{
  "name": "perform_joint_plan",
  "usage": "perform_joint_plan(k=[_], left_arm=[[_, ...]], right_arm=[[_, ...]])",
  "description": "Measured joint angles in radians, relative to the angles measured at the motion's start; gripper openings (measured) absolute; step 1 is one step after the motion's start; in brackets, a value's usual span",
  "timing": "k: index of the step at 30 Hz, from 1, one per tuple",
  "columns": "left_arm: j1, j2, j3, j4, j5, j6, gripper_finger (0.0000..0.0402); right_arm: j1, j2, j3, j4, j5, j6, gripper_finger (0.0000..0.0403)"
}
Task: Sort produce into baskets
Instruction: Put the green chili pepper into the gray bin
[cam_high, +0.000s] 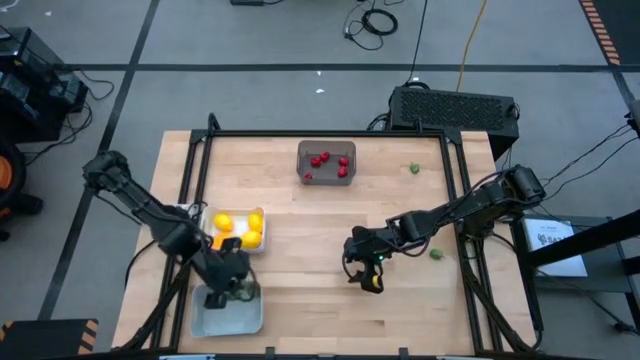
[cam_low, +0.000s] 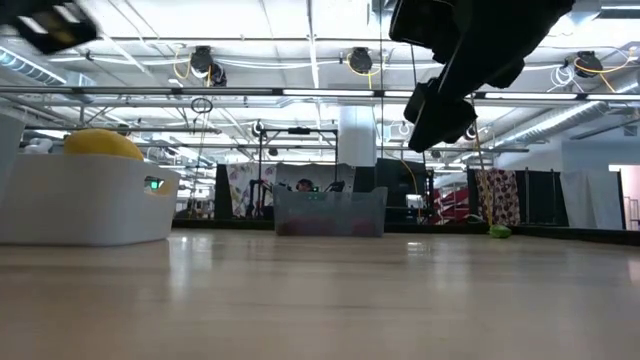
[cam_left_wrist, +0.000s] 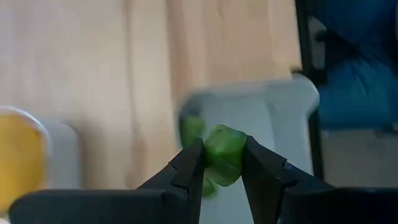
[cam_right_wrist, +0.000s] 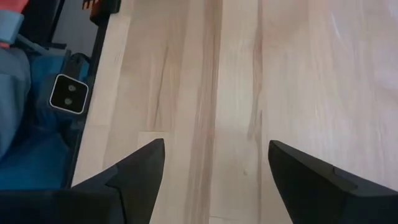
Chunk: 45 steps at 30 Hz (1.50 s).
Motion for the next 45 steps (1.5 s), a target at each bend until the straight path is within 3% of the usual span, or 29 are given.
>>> perform_joint_plan(k=[10,19,29,32,36,41,45], left_arm=[[-0.110,0.034,-0.001,-0.002,0.014,-0.147,0.0099],[-0.112,0.047,-0.001,-0.002,0.010,-0.250,0.0148],[-0.106,0.047,-0.001,-0.001,0.010,-0.238,0.0186],[-0.086,0.047,-0.001,0.003,-0.045,-0.153,0.0187],[-0.049,0.047,-0.001,0.038,-0.229,0.066,0.0187],[0.045,0.047,-0.001,0.180,-0.388,0.383,0.0187],[0.154,0.047,-0.014,0.306,-0.419,0.545,0.0187]], right_arm=[[-0.031,0.000,0.000,0.007,0.000,-0.018,0.0276],[-0.032,0.000,0.000,0.008,0.014,-0.076,0.0276],[-0.036,0.000,0.000,0.015,0.051,-0.107,0.0276],[-0.045,0.000,0.000,0.016,0.052,-0.106,0.0276],[-0.065,0.000,0.004,-0.018,0.050,-0.092,0.0276],[-0.096,0.000,0.097,-0.281,0.066,-0.099,0.0276],[-0.124,0.000,0.209,-0.601,0.249,-0.071,0.0276]])
